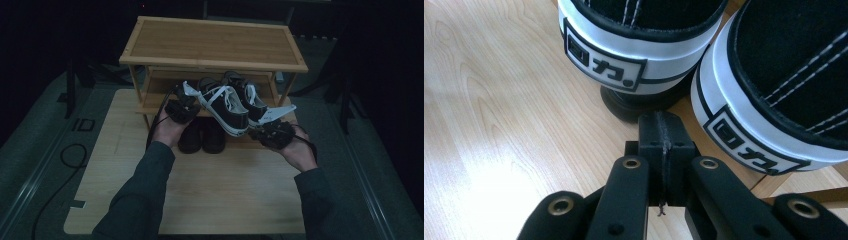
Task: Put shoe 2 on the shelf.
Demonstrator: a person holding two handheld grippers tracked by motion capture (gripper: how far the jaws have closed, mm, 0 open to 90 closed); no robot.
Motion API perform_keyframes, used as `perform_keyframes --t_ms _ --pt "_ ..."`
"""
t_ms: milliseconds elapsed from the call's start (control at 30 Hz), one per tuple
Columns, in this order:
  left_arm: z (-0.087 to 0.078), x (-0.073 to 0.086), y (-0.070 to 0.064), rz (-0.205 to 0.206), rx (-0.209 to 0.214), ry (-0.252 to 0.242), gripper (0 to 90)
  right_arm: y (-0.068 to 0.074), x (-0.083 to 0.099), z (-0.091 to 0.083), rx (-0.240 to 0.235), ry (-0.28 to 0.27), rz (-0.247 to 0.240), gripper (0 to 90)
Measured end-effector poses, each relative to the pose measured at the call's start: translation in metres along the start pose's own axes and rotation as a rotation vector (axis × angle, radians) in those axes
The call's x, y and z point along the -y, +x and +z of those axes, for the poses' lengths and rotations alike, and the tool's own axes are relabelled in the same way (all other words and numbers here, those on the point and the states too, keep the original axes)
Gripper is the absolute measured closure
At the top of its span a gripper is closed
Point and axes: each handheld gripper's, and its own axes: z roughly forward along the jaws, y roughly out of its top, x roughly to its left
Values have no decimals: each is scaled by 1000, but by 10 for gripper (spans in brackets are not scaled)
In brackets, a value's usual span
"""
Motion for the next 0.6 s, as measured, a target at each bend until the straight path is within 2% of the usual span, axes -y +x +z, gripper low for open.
perform_keyframes --t_ms 200,367,433,467,500,600 --pt "10 -6 2 4 -20 18 900 0 2 0 -5 -3 3 893" --pt "15 -11 1 24 -47 38 900 0 4 2 -12 2 6 891" --pt "16 -11 2 27 -71 48 900 0 4 4 -14 6 1 891" --pt "16 -11 2 27 -71 48 900 0 4 4 -14 6 1 891" --pt "18 -11 4 0 -64 47 900 1 4 6 -17 6 -1 891" --pt "18 -11 3 6 -71 49 900 2 3 8 -21 7 -4 891"
